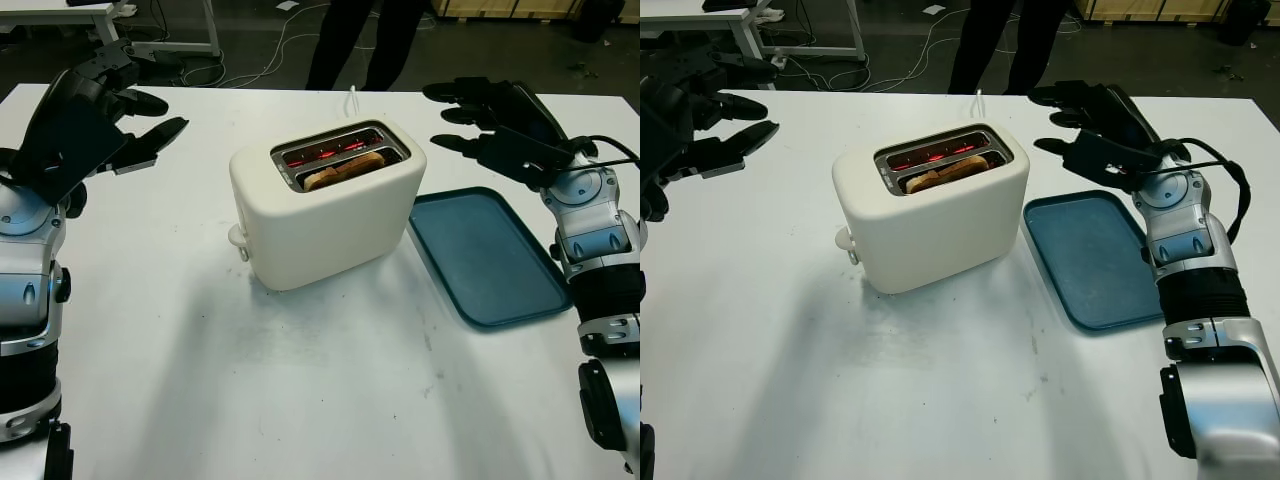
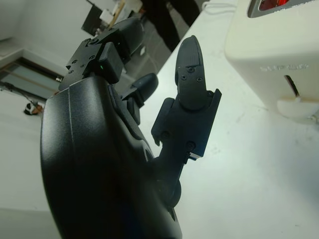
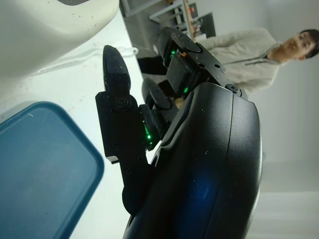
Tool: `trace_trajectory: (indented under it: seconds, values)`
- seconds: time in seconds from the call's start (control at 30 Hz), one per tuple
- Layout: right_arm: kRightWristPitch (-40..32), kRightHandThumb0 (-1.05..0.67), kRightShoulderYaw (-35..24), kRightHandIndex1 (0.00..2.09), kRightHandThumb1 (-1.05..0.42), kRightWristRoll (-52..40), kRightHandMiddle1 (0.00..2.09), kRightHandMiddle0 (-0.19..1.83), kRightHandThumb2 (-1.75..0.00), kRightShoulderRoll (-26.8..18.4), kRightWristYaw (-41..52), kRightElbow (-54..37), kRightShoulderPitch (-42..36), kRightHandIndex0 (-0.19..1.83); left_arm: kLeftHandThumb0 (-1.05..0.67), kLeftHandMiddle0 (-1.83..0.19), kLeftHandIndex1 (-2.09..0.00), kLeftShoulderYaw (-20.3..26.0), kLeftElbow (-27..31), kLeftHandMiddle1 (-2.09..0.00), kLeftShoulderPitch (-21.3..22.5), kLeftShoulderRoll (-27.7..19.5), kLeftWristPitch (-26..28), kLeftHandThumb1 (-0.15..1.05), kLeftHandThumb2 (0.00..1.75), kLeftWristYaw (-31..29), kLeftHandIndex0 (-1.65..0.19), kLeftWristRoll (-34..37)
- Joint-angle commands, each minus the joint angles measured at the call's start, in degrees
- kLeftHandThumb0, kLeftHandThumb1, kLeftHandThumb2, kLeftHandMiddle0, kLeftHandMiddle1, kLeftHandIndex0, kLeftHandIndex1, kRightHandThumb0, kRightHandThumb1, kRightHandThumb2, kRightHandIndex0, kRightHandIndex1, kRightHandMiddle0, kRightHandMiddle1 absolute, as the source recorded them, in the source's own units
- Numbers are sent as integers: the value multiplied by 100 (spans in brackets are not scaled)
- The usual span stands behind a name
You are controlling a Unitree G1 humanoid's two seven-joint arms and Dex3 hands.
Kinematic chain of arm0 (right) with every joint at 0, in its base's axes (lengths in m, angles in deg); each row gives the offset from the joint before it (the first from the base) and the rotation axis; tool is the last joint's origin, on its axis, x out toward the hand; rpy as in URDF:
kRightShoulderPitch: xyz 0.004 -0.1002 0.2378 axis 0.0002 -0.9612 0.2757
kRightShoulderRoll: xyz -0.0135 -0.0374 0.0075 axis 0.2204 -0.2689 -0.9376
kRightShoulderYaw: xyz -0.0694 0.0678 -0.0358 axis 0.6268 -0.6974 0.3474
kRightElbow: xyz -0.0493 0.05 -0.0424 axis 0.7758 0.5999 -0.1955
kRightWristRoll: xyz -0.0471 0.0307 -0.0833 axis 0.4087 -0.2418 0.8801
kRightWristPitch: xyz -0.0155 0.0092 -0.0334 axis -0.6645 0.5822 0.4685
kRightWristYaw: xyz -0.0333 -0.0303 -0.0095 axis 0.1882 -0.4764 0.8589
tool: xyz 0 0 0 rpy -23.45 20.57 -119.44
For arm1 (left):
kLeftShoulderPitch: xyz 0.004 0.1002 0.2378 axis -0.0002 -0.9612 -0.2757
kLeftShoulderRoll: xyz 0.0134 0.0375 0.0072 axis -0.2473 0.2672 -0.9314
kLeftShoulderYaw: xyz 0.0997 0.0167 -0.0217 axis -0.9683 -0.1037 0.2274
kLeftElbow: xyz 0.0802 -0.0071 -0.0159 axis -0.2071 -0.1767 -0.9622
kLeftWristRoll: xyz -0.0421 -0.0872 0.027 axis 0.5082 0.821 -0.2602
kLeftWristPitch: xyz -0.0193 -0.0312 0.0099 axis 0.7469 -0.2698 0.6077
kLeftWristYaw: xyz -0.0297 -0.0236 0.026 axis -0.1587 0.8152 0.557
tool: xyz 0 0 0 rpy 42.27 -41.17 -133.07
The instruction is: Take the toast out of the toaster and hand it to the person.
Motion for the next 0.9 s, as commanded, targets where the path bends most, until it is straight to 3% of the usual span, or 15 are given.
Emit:
trace_trajectory:
  seconds: [0.0,0.13,0.87]
  values:
    - [90,-33,-15,1,-92,-13,0,59,-15,-80,-22,-10,18,68,-35,-12,-77,-54,-46,-111,-16,-71,-154,78,52,-40,-25,-41]
    - [27,-33,7,1,-92,41,0,59,-14,-95,-41,-94,7,69,-33,-9,-76,-1,-4,-110,43,18,60,77,52,-41,-22,82]
    - [59,-25,26,1,-92,32,1,61,-11,-64,-86,-66,31,69,-30,-8,-78,-12,19,-111,39,7,94,76,56,-27,-20,68]
